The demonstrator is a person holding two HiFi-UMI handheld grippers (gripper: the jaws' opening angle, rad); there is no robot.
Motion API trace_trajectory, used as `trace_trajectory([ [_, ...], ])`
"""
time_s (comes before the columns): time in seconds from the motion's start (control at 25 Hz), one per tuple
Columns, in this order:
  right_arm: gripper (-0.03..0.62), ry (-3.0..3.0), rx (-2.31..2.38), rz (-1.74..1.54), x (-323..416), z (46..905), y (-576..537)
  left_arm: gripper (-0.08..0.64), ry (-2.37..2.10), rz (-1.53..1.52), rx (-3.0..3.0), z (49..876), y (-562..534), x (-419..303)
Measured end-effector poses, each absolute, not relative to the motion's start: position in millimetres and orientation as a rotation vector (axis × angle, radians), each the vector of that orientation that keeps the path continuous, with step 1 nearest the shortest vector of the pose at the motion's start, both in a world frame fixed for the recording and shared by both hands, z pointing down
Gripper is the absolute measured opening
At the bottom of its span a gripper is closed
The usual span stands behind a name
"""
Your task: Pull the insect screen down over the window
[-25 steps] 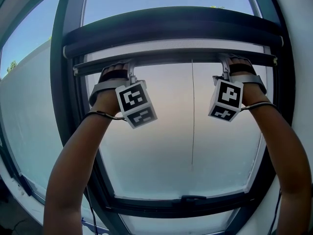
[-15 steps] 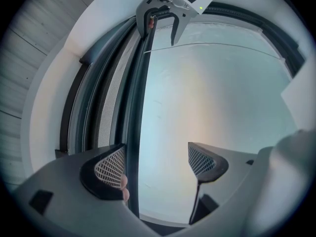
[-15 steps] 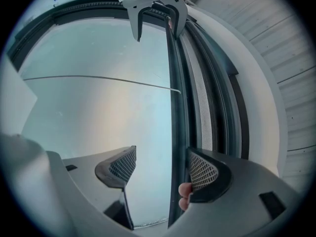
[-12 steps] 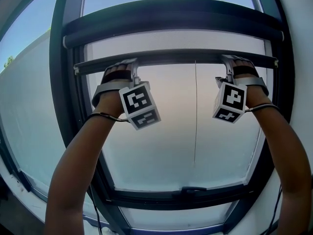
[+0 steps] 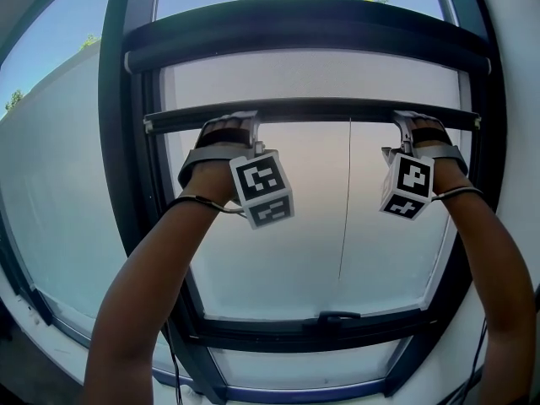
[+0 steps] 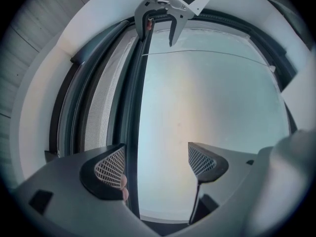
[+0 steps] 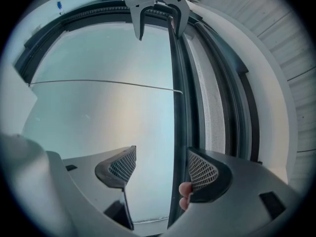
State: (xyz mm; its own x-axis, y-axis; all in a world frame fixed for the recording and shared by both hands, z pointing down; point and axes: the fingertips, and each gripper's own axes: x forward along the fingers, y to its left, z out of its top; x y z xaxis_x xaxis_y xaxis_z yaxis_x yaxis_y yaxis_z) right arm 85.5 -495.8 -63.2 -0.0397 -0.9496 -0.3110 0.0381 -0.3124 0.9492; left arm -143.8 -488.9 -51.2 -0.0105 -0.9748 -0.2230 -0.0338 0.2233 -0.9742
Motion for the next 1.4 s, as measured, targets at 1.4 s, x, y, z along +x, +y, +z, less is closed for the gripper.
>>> trace_trajectory([
  [1.4, 0.3, -1.188, 1.108, -1.226, 86.9, 82.3, -482.9, 0.38, 1.229, -1.323, -1.317, 97.8, -476.5, -144.0],
])
